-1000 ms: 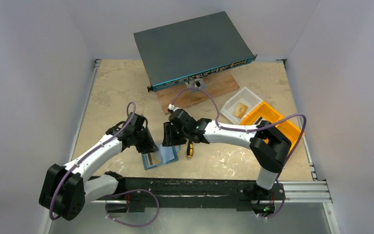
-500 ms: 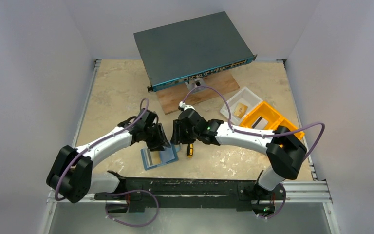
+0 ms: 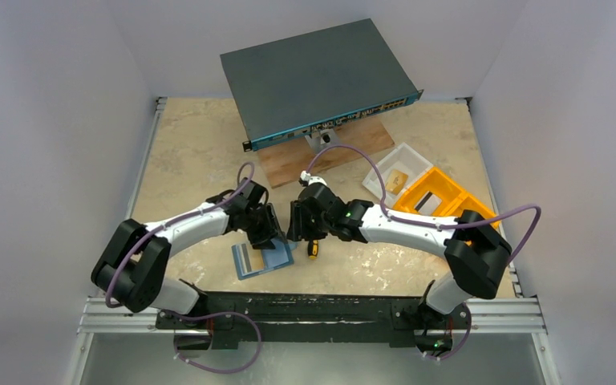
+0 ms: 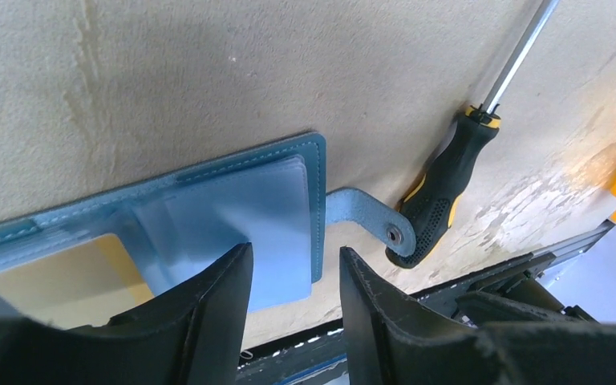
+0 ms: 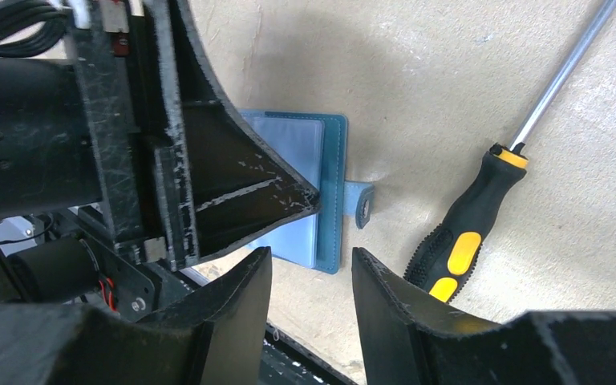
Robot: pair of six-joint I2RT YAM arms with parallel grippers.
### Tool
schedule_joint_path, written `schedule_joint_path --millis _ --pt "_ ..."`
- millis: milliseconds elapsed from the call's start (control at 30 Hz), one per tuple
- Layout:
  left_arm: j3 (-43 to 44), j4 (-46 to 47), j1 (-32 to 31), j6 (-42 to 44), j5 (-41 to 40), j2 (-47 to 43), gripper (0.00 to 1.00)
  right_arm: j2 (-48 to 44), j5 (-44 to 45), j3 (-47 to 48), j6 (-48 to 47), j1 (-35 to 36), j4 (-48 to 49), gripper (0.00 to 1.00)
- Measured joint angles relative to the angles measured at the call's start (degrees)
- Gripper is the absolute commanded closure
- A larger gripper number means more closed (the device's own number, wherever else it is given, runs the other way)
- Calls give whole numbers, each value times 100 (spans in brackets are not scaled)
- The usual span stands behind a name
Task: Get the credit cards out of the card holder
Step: Remove the credit card from the card holder.
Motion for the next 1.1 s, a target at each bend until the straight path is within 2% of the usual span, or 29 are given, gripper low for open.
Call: schedule_joint_path --millis 233,400,667,800,1100 --pt "92 -581 9 96 -380 -898 54 11 -87 24 -2 17 7 59" --pt "173 -1075 168 188 -732 -1543 62 170 -326 251 2 109 68 60" --pt "-358 -1757 898 245 -1209 -2553 67 1161 -1106 706 96 280 693 61" --pt "-739 -1904 1224 293 -1246 -2710 70 1668 -1462 765 151 299 927 63" --pt "-1113 -1637 1250 297 -1099 -2310 76 2253 -1906 909 269 297 1257 64"
